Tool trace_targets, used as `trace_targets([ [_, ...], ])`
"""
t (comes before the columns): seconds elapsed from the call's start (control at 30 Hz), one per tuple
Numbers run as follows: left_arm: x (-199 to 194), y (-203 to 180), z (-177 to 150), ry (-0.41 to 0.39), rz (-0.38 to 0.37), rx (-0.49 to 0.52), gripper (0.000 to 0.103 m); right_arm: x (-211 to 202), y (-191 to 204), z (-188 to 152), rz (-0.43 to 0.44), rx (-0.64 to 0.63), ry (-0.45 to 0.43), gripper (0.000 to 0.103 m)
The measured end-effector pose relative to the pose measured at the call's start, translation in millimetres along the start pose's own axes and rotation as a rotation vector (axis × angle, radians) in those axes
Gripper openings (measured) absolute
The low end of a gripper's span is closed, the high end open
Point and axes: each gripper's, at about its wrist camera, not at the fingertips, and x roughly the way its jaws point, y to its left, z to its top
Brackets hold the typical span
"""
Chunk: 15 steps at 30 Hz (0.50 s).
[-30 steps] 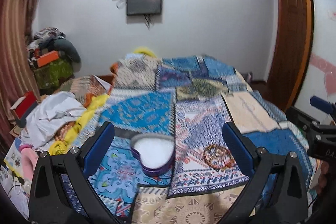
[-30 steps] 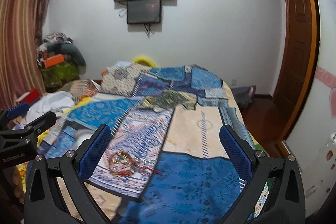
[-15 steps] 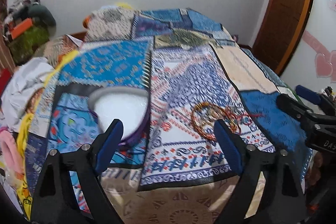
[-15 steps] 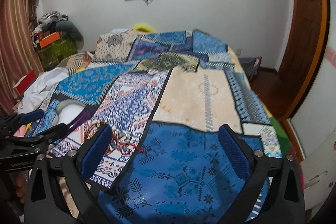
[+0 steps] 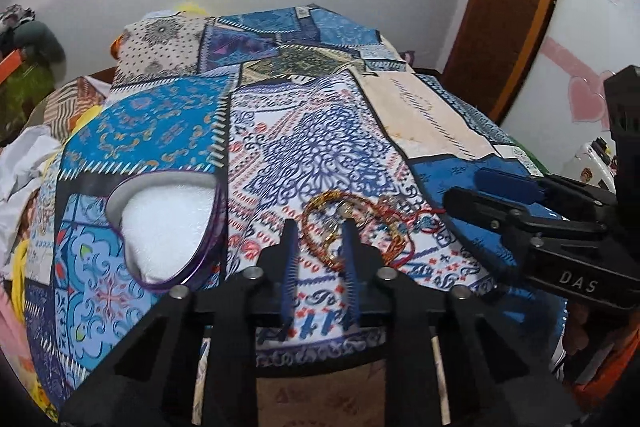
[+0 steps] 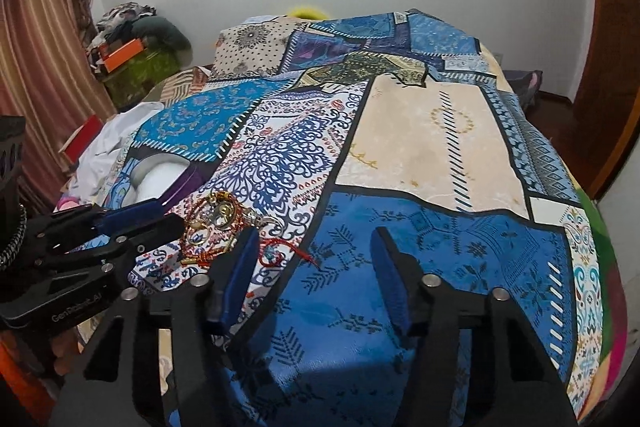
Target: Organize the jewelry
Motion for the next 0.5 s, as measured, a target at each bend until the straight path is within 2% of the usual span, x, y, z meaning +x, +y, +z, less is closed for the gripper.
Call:
trace_targets([
  [0.07,3.2,-1.7,3.6,-0.001,-0.012,0.008,0.012,1.3,1.5,2.1,0.010,-0.006,-0.002,0.043],
  [0.17,7.9,-3.0,6.8,0.003,-0.026,0.016,0.011,2.8,4.0,4.8,0.023,-0.012,-0.006,0.039],
  [0.5,27.9,2.4,1.5,0.056,-0.041,-0.023,0.011,14.6,8.8,9.7,0.069,-0.016,0.012,0.037],
])
